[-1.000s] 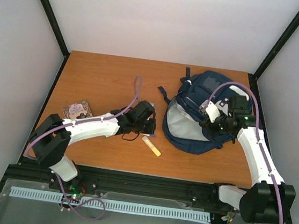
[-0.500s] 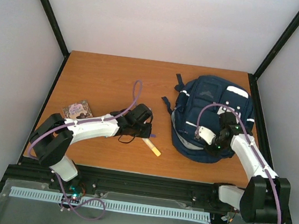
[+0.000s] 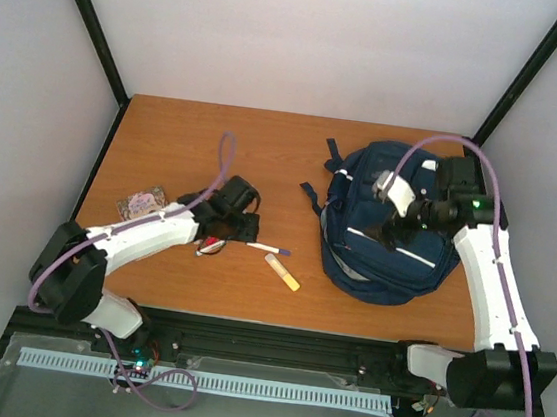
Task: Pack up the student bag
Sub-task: Move the book to the center of the board.
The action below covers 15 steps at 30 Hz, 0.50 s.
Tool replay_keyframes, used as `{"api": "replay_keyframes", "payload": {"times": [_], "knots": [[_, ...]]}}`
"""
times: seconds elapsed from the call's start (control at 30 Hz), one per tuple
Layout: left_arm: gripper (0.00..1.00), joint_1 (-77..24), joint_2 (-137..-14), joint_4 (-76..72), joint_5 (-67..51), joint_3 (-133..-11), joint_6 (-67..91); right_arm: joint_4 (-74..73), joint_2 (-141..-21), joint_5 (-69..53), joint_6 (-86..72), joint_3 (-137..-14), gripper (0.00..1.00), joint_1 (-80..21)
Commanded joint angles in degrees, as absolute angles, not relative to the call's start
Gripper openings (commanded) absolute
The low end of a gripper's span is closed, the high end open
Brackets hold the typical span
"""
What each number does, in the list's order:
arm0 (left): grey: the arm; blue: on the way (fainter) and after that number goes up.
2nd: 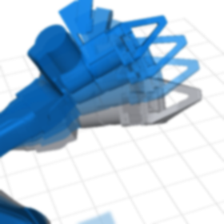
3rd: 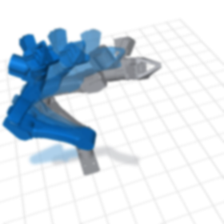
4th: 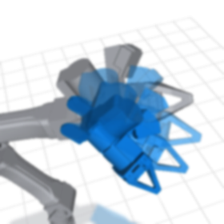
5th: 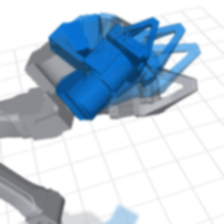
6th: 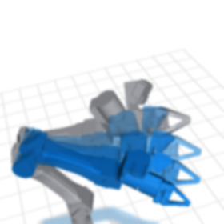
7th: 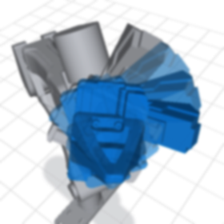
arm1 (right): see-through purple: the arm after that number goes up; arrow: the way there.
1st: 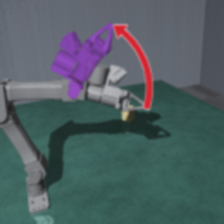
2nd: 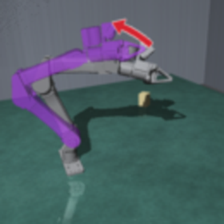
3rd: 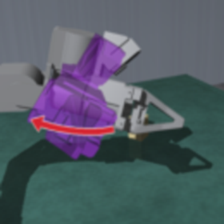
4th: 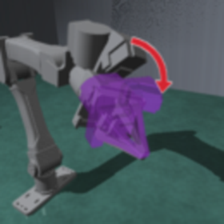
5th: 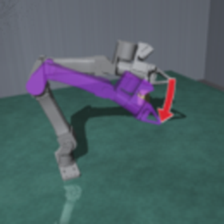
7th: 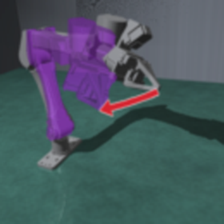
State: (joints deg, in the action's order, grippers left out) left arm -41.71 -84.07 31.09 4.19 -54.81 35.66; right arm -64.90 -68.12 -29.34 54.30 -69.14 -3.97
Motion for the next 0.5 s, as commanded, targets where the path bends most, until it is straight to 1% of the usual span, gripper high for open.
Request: {"api": "replay_keyframes", "payload": {"times": [0.0, 0.07, 0.1, 0.2, 0.23, 0.27, 0.4, 0.47], "knots": [[0.65, -34.36, -79.60, 36.19, 2.63, -55.17, 36.35, -61.13, -73.93, -45.67, 39.35, -78.56, 1.00, -4.37], [0.77, -31.26, -78.01, 38.20, 2.04, -54.67, 37.00, -55.62, -74.85, -47.71, 33.17, -79.96, 1.00, -4.86], [0.83, -29.81, -77.21, 39.06, 2.21, -54.43, 37.22, -51.45, -74.69, -46.65, 30.53, -79.30, 1.00, -5.41], [0.97, -25.19, -75.48, 41.36, 3.10, -53.81, 37.72, -39.91, -74.58, -41.48, 24.89, -75.74, 1.00, -8.39], [0.99, -23.48, -75.28, 42.04, 3.01, -53.66, 37.72, -38.16, -75.22, -40.79, 24.35, -74.95, 1.00, -9.55], [1.00, -21.69, -75.22, 42.93, 2.93, -53.58, 37.71, -37.26, -76.13, -39.98, 23.86, -74.75, 1.00, -11.02], [1.00, -12.84, -75.04, 44.88, 0.58, -53.01, 37.75, -41.22, -82.89, -32.85, 25.88, -79.95, 1.00, -18.12], [1.00, -8.70, -75.22, 44.73, 0.77, -52.33, 37.70, -41.97, -85.09, -32.18, 25.96, -81.27, 1.00, -20.05]]}}
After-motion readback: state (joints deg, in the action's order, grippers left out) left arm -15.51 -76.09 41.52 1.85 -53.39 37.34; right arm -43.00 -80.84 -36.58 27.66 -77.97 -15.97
